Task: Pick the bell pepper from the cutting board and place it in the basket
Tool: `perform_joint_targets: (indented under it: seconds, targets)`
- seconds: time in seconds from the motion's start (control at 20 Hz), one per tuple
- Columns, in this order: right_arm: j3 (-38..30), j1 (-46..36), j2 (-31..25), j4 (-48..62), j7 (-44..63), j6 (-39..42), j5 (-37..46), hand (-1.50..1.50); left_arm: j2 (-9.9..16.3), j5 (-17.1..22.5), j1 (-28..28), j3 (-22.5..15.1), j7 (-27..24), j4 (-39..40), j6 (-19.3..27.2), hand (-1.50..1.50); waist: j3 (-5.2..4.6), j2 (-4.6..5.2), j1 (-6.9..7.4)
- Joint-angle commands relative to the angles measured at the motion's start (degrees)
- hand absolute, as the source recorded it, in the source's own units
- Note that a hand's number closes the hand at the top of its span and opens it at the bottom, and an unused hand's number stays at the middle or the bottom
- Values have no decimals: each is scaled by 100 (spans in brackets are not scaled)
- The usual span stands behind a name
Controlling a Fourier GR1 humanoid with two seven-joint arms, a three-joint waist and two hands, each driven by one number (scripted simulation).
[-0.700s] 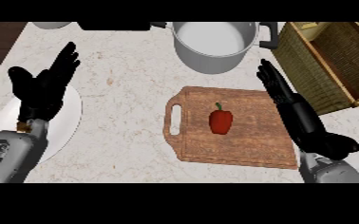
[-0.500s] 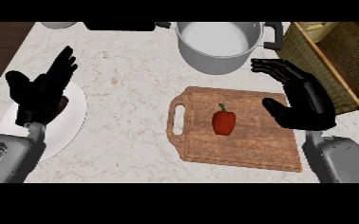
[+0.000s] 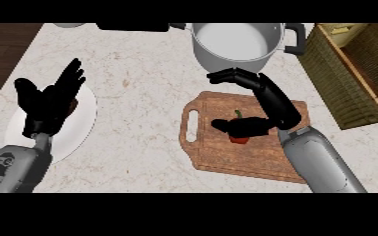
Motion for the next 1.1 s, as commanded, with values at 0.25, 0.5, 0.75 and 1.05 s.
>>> perform_joint_targets:
  seconds: [0.25, 0.5, 0.75, 1.05]
  targets:
    - [684, -1251, 1367, -309, 3144, -702, 1388, -150, 9, 58, 150, 273, -14, 81, -175, 0, -2, -93, -216]
    - [850, -1933, 643, -224, 4954, 317, 2000, -150, -71, 5, 224, 262, -104, 193, -104, 0, -17, -138, -297]
    - [422, -3036, -187, -228, 6416, 1519, 2323, -150, -208, -89, 483, 137, -244, 152, -67, 0, -17, -164, -317]
    - [-407, -3561, -584, -367, 7340, 3739, 653, -150, 57, 41, 257, 413, 81, 40, -189, 0, 3, -129, -294]
